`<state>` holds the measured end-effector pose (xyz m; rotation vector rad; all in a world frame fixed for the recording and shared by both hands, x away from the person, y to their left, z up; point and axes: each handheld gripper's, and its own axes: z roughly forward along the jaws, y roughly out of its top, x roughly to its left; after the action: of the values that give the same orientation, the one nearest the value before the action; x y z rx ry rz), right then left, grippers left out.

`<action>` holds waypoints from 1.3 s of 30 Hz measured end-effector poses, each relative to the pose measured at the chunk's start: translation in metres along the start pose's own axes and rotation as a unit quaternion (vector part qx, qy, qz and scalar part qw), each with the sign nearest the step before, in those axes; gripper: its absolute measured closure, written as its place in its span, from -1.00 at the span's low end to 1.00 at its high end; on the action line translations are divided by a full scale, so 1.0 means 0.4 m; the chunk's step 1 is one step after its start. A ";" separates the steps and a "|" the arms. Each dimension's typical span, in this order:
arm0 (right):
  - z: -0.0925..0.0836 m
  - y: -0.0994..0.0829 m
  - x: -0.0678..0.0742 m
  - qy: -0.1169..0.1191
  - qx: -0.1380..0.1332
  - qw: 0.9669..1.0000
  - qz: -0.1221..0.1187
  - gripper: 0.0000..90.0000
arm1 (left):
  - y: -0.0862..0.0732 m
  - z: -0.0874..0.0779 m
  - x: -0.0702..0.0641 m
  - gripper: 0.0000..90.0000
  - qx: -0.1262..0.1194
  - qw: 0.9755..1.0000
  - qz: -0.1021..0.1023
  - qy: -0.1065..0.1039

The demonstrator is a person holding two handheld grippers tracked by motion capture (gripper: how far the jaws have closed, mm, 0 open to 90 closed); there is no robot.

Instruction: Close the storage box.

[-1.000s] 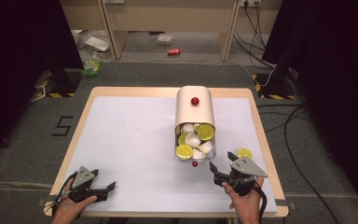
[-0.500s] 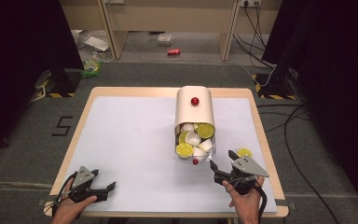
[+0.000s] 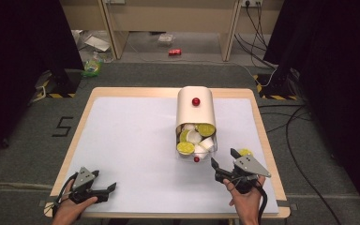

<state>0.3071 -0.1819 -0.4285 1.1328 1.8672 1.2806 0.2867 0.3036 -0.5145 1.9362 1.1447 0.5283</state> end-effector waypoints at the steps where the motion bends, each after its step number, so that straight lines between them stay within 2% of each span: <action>1: 0.002 0.000 0.000 -0.001 -0.001 1.000 0.000 -0.48 | 0.000 0.000 0.000 -0.73 0.000 1.000 0.000 0.000; 12: 0.020 0.002 0.000 -0.015 -0.008 1.000 0.006 -0.49 | 0.000 0.000 0.000 -0.73 0.000 1.000 0.000 0.000; 29: 0.044 0.011 -0.009 -0.020 -0.008 1.000 0.017 -0.53 | 0.000 0.000 0.000 -0.73 0.000 1.000 0.000 0.000; 39: 0.061 0.016 -0.010 -0.019 -0.005 1.000 0.015 -0.55 | 0.000 0.000 0.000 -0.73 0.000 1.000 0.000 0.000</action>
<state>0.3314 -0.1742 -0.4312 1.1761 1.8214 1.2749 0.2866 0.3036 -0.5145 1.9358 1.1446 0.5288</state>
